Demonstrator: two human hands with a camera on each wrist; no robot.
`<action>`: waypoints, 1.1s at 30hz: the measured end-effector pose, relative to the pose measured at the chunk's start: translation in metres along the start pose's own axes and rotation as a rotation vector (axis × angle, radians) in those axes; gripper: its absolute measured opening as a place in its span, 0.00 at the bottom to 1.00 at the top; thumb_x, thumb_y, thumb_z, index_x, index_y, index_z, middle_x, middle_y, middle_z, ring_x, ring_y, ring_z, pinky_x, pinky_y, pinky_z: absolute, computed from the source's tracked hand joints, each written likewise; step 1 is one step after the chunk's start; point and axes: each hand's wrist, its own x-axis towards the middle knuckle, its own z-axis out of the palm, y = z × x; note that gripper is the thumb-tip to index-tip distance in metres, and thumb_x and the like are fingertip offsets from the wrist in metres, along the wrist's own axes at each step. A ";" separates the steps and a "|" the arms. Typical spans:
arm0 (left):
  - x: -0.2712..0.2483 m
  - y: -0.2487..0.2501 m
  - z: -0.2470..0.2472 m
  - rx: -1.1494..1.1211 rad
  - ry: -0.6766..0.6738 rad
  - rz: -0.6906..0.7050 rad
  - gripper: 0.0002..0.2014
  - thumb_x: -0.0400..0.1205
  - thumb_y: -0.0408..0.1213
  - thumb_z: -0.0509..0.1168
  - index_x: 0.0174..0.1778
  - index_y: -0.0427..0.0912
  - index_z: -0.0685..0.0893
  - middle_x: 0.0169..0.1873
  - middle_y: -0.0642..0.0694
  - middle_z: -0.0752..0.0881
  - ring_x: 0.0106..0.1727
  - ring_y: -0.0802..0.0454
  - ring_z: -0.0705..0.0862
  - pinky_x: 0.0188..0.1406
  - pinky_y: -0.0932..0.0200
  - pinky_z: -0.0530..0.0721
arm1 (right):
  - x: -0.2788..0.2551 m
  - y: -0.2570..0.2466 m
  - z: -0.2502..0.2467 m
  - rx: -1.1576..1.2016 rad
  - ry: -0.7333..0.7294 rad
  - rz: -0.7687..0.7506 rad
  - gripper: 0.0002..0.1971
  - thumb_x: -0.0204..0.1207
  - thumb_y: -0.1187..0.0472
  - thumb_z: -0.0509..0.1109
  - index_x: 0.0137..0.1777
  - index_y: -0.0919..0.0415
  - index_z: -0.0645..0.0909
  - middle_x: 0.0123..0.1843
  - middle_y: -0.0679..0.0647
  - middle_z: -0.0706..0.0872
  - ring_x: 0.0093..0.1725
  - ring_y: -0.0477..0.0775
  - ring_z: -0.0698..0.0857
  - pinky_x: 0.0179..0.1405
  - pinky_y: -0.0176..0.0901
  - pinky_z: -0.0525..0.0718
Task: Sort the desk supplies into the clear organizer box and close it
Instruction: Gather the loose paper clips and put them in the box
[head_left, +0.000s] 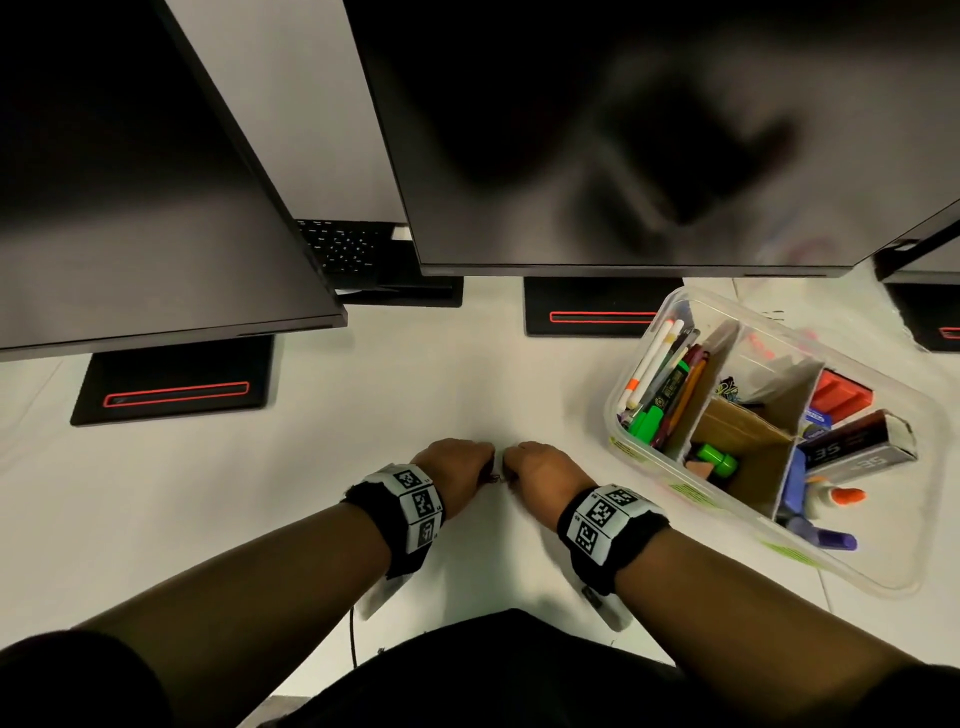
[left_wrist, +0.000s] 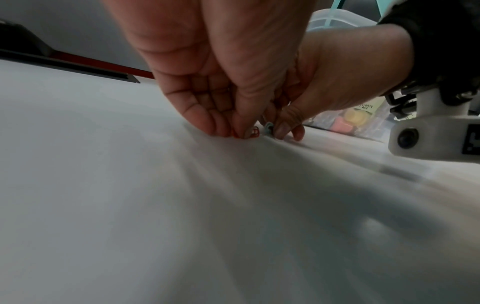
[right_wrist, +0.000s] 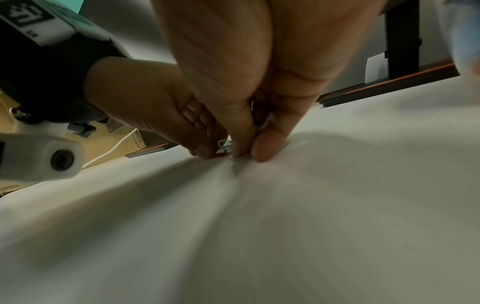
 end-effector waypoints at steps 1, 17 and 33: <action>0.000 0.000 0.000 -0.007 0.001 -0.004 0.14 0.85 0.45 0.55 0.51 0.39 0.79 0.51 0.40 0.85 0.52 0.41 0.82 0.51 0.53 0.77 | -0.001 0.001 0.000 -0.001 0.003 -0.006 0.10 0.78 0.68 0.60 0.54 0.66 0.81 0.55 0.63 0.84 0.55 0.60 0.82 0.54 0.42 0.76; -0.004 0.008 -0.047 -0.124 0.189 0.004 0.10 0.81 0.37 0.63 0.55 0.44 0.84 0.49 0.46 0.88 0.50 0.49 0.83 0.47 0.65 0.74 | -0.029 -0.010 -0.042 0.075 0.198 0.089 0.09 0.81 0.68 0.59 0.57 0.66 0.77 0.57 0.63 0.83 0.55 0.62 0.82 0.43 0.39 0.69; 0.040 0.183 -0.109 -0.272 0.432 0.231 0.10 0.79 0.32 0.65 0.51 0.43 0.90 0.49 0.46 0.90 0.50 0.50 0.87 0.52 0.65 0.80 | -0.100 0.085 -0.182 0.261 0.621 0.513 0.08 0.76 0.69 0.65 0.47 0.60 0.85 0.50 0.60 0.89 0.52 0.61 0.85 0.53 0.41 0.79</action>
